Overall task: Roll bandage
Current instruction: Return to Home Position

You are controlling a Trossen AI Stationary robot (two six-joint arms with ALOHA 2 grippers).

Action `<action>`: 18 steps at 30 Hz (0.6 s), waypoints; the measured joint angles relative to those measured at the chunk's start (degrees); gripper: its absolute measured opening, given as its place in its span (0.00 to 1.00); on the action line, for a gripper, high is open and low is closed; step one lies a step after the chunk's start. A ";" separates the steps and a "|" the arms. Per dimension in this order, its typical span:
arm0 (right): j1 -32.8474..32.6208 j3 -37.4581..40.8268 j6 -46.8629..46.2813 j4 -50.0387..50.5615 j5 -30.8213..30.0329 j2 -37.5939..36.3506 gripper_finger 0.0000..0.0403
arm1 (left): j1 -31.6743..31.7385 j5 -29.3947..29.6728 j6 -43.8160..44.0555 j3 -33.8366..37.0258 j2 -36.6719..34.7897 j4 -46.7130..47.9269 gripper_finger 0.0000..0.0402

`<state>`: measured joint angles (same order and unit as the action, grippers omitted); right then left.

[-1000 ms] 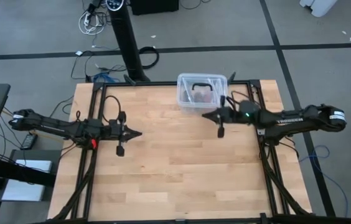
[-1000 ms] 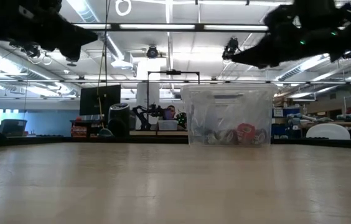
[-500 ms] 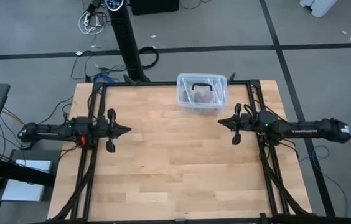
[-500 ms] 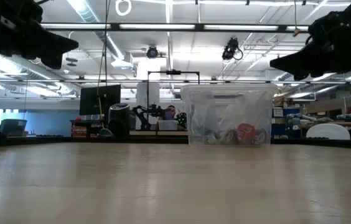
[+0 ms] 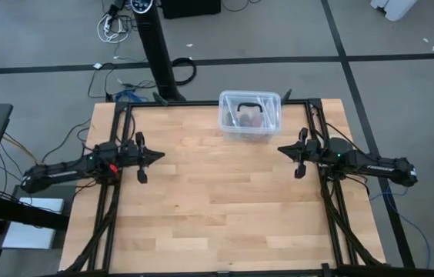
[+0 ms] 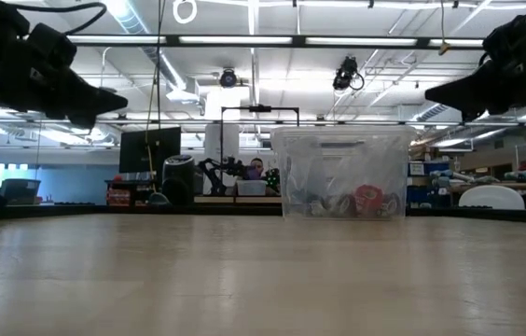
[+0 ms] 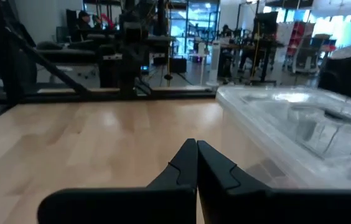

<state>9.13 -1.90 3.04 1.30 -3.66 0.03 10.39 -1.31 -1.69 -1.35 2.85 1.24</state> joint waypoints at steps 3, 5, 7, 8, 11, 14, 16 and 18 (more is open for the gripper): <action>-0.02 -0.04 -0.47 0.88 0.28 0.60 0.00 | 1.82 -0.83 -2.34 -0.99 -1.08 2.70 0.01; 0.00 -0.04 -0.45 0.83 0.24 0.42 0.00 | 2.83 -0.82 -2.63 -0.75 -2.14 1.98 0.01; 0.25 -0.04 -0.45 0.85 0.22 0.59 0.00 | 3.50 -1.01 -2.33 0.68 -2.44 -1.77 0.01; 0.39 -0.04 -0.45 0.86 0.20 0.71 0.00 | 3.68 -1.16 -2.09 0.88 -2.37 -2.27 0.01; 0.94 -0.04 -0.50 0.85 0.09 0.90 0.00 | 4.27 -0.73 -2.16 0.88 -1.64 -2.21 0.01; 1.11 -0.04 -0.44 0.87 0.03 1.06 0.01 | 4.54 0.43 -1.52 0.88 -1.61 -2.02 0.02; 1.11 -0.04 -0.01 0.89 0.04 1.08 0.02 | 4.57 0.61 -1.10 0.88 -1.62 -2.00 0.03; 1.11 -0.04 0.04 0.89 0.02 1.08 0.03 | 4.57 0.64 -1.10 0.88 -1.61 -1.96 0.03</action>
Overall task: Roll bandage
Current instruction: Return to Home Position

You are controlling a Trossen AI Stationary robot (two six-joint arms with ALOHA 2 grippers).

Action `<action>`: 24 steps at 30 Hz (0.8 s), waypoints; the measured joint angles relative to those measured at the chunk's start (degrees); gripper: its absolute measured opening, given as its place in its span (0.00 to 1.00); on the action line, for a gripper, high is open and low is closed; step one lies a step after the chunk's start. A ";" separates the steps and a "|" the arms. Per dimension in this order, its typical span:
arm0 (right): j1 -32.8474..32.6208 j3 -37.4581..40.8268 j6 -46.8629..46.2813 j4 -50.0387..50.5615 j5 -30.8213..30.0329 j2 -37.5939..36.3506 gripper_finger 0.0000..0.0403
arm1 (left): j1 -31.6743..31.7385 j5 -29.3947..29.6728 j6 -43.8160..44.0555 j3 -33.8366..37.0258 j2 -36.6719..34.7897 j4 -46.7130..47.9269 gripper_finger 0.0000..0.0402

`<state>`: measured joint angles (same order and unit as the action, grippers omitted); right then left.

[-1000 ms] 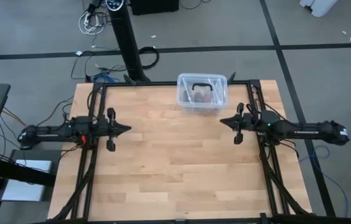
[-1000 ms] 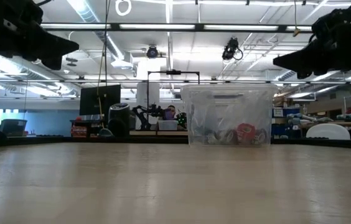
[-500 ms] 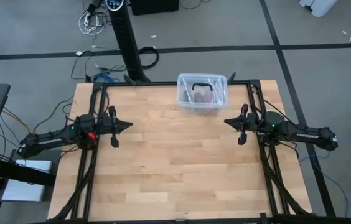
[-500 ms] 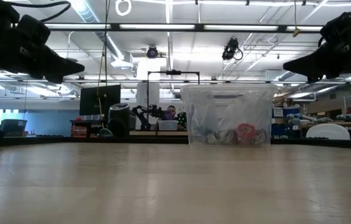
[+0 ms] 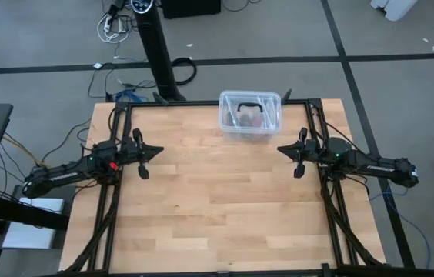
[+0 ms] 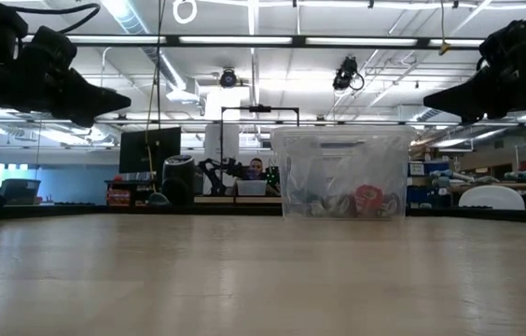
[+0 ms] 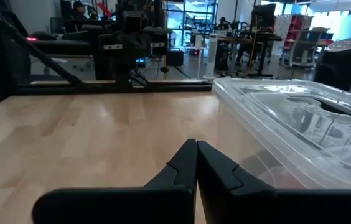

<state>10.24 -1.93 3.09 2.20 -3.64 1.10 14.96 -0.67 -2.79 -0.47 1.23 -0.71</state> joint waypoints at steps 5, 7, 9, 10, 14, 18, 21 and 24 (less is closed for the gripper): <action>0.00 0.02 0.84 0.00 0.02 0.00 0.04 | 0.00 0.50 0.00 0.00 0.00 0.07 0.04; 0.00 0.02 0.85 0.00 0.02 0.00 0.03 | 0.00 0.53 0.01 0.02 0.00 0.07 0.04; 0.00 0.02 0.91 0.02 0.04 0.00 0.03 | 0.00 0.55 0.02 0.02 0.00 0.08 0.04; 0.00 0.02 1.05 0.00 0.04 0.00 0.03 | 0.00 0.58 0.02 0.02 0.00 0.07 0.04; 0.00 0.09 1.08 -0.29 0.04 0.00 0.02 | 0.00 0.60 0.02 0.02 0.00 0.07 0.05; 0.00 0.13 1.08 -0.55 0.02 0.00 0.02 | 0.00 0.59 0.04 0.04 0.00 -0.48 0.05; 0.00 0.17 1.10 -0.79 0.02 0.00 0.02 | 0.00 0.61 0.04 0.04 0.00 -1.24 0.05; 0.00 0.17 1.12 -0.91 0.02 0.00 0.02 | 0.00 0.60 0.04 0.04 0.00 -1.17 0.05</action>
